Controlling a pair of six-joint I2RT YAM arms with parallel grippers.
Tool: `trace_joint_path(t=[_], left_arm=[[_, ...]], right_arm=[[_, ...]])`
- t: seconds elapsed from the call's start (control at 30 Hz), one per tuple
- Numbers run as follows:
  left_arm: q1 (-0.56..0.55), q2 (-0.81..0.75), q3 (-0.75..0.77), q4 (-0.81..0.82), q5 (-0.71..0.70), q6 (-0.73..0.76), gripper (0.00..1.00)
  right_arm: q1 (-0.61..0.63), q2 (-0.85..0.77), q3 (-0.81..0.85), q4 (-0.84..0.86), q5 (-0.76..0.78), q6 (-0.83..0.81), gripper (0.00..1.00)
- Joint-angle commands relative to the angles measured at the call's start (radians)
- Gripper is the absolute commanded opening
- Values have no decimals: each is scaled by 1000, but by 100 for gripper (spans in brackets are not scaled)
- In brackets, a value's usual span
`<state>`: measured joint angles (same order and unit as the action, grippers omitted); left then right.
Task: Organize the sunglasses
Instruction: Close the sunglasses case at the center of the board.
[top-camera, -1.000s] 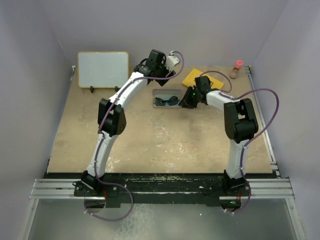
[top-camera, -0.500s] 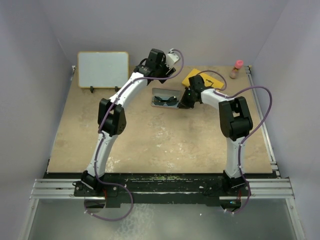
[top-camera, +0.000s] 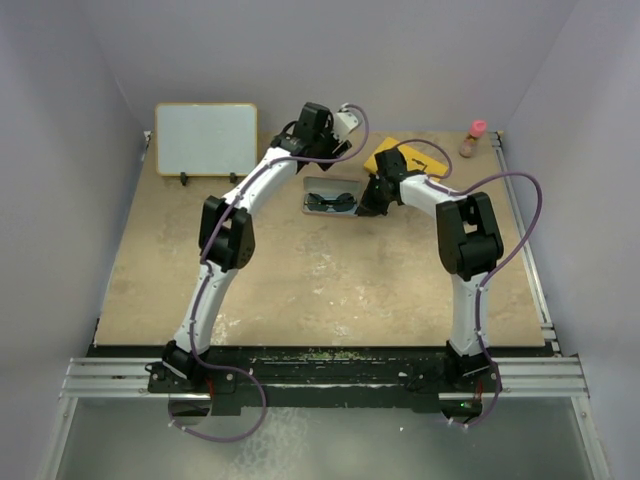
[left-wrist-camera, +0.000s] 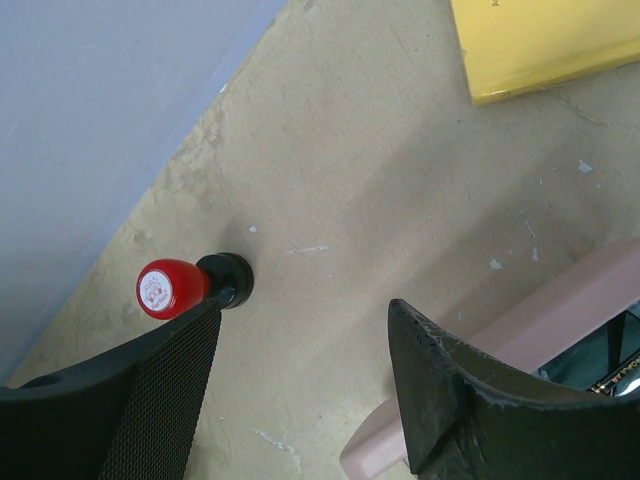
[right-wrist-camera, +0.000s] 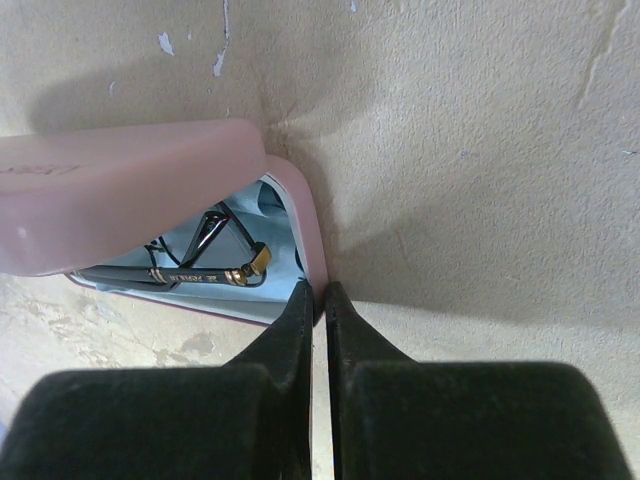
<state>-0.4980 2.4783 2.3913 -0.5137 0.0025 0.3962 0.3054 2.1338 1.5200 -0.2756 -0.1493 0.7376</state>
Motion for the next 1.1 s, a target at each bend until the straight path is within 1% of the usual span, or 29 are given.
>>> trace_joint_path(t=[0.0,0.1,0.17,0.33,0.53,0.63,0.73,0.87,1.07], left_arm=[[4,13,12,68,-33,27,72],[3,43,40,54,-51,24,72],[-2,48,30,40,-42,30,72],[-25,15,-73,77,-47,61,71],[-46,-29,-147,102,-78,32,71],[-66,-73,-239,147,-101,45,71],[-83,-118,-331,200,-119,50,70],[-94,-162,-422,254,-159,16,70],[-94,-172,-459,235,-175,-11,69]], right_arm=[[3,-13,29,-11,26,-8,0],[4,-13,19,-6,23,3,0],[4,-15,15,-6,22,12,0],[4,-18,8,6,17,37,0],[4,-11,11,-12,8,77,0],[5,-7,0,-28,-16,107,0],[4,-9,-37,-8,-45,154,0],[0,-24,-103,47,-67,215,0],[-21,-41,-163,135,-130,232,0]])
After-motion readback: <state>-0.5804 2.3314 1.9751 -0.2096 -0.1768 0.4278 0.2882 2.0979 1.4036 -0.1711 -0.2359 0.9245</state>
